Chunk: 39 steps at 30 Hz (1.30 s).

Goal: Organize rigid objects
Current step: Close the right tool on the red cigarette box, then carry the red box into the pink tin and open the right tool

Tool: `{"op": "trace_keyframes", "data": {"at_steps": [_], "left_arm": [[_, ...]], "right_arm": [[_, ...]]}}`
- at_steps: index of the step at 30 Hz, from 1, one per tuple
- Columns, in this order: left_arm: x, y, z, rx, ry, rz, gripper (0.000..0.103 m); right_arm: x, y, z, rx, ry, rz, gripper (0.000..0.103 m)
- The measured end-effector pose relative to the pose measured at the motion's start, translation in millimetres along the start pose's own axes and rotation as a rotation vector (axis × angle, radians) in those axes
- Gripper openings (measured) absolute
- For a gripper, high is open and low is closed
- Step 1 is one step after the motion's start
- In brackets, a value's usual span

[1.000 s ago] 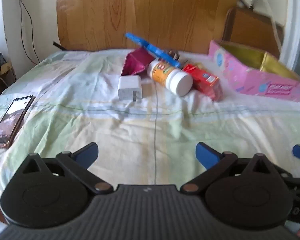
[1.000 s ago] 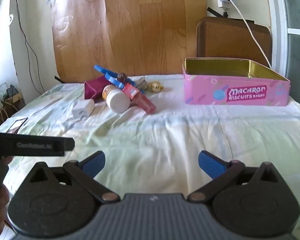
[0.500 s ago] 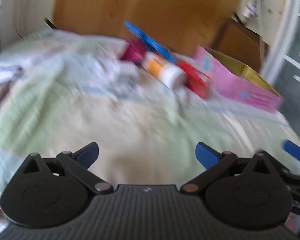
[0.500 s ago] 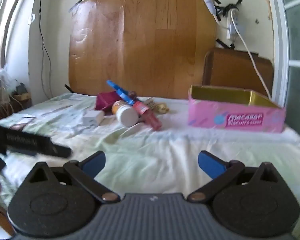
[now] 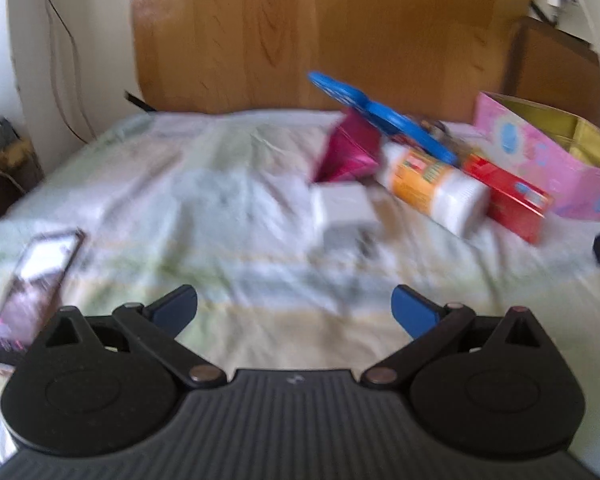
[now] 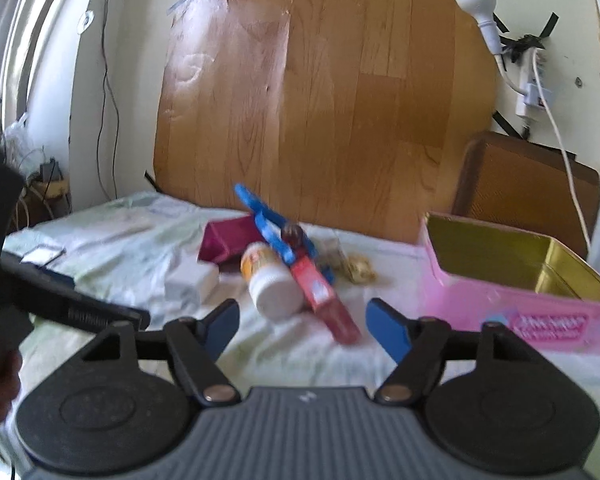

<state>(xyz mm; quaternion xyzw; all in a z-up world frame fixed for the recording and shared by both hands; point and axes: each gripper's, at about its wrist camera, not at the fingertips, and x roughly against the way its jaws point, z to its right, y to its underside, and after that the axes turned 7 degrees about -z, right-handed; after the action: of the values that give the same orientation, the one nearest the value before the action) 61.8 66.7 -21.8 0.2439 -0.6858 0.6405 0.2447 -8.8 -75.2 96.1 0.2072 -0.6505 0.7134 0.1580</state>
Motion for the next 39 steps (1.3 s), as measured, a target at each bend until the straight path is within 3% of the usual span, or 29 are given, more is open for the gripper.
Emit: {"op": "trace_keyframes", "data": {"at_steps": [3,5,8,10,15,20,23,25,27,29,31,32,33,35,39], "left_arm": [[-2.2,-2.6,-3.1,0.001,-0.037,0.105,0.103],[-4.8,-7.6,-5.7,-0.009,0.024,0.150,0.103],[-11.0,-26.1,-10.9,0.011,0.187,0.073,0.103],[-11.1,-35.5,-12.5,0.045,0.248,0.033,0.103],[0.4,-25.7,-5.1,-0.022,0.248,0.069,0.103],[4.3,-17.7,-9.8,0.068,0.280,0.033,0.103],[20.6,-11.1,-4.3,0.093,0.275,0.093,0.103],[30.0,-7.8,2.6,0.099,0.249,0.140,0.103],[37.0,-10.4,7.6,0.103,0.253,0.142,0.103],[40.2,-16.4,13.6,0.078,0.295,0.123,0.103],[38.2,-24.6,22.0,0.049,0.357,0.091,0.103],[35.9,-26.8,26.5,0.036,0.388,0.073,0.103],[33.4,-30.7,32.3,0.024,0.418,0.058,0.103],[27.5,-35.3,46.8,-0.006,0.454,0.028,0.103],[11.4,-41.8,66.1,-0.040,0.552,-0.054,0.099]], "right_arm": [[-17.7,-5.4,-0.4,-0.020,-0.024,0.045,0.063],[-29.5,-8.8,0.7,-0.021,-0.049,0.054,0.056],[-43.9,-17.5,1.4,0.003,-0.037,0.008,0.048],[-45.8,-22.0,8.2,-0.002,-0.037,-0.024,0.047],[-48.5,-8.4,21.2,0.018,-0.011,-0.039,0.047],[-73.1,-5.2,17.5,0.115,-0.043,-0.105,0.047],[-85.7,-9.0,24.3,0.125,-0.075,-0.129,0.029],[-85.2,-13.4,42.7,0.024,-0.126,-0.165,0.028],[-73.0,-12.6,73.9,-0.169,-0.275,-0.218,0.028],[-61.8,-4.4,112.5,-0.387,-0.452,-0.264,0.028],[-57.2,9.7,145.1,-0.544,-0.553,-0.298,0.028],[-53.9,19.9,161.8,-0.613,-0.535,-0.305,0.031],[-49.3,26.8,172.4,-0.640,-0.461,-0.297,0.037],[-34.2,37.8,182.5,-0.599,-0.299,-0.269,0.039],[-9.5,48.4,169.2,-0.447,-0.280,-0.226,0.047]]}}
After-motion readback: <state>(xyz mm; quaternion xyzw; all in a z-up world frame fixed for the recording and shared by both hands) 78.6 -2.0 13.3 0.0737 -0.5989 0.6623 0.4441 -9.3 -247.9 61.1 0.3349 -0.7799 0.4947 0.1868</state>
